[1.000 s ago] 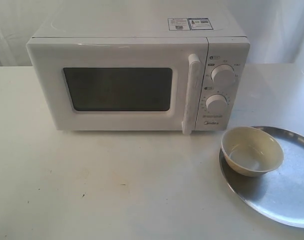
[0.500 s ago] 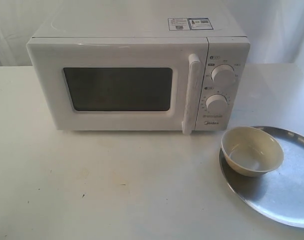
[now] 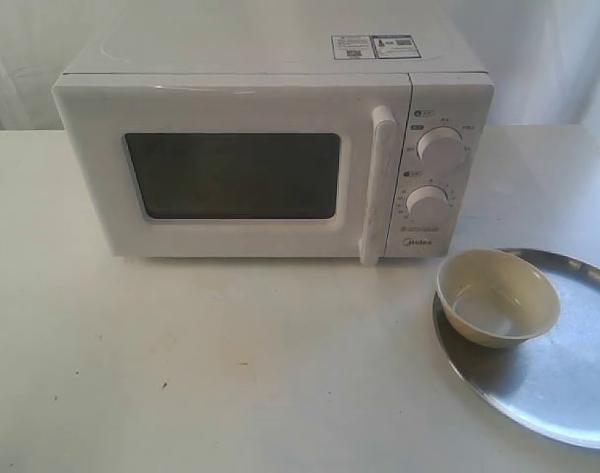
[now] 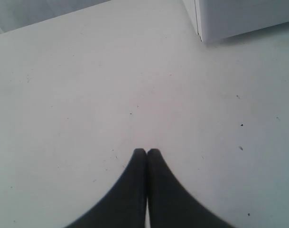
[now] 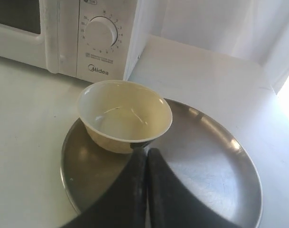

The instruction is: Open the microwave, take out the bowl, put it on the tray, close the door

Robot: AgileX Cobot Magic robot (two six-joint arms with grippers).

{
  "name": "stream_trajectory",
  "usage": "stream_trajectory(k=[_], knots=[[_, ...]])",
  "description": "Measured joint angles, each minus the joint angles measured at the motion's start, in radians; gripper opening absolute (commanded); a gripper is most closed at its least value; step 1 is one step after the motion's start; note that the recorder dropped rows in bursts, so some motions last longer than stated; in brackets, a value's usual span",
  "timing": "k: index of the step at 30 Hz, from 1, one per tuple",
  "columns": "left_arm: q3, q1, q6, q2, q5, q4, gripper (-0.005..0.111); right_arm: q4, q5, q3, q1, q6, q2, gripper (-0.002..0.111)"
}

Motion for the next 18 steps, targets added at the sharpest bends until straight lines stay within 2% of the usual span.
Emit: stream_trajectory(k=[18], knots=[[0.0, 0.0, 0.0, 0.0, 0.0, 0.0, 0.0, 0.021, 0.0, 0.0, 0.0, -0.016, 0.0, 0.0]])
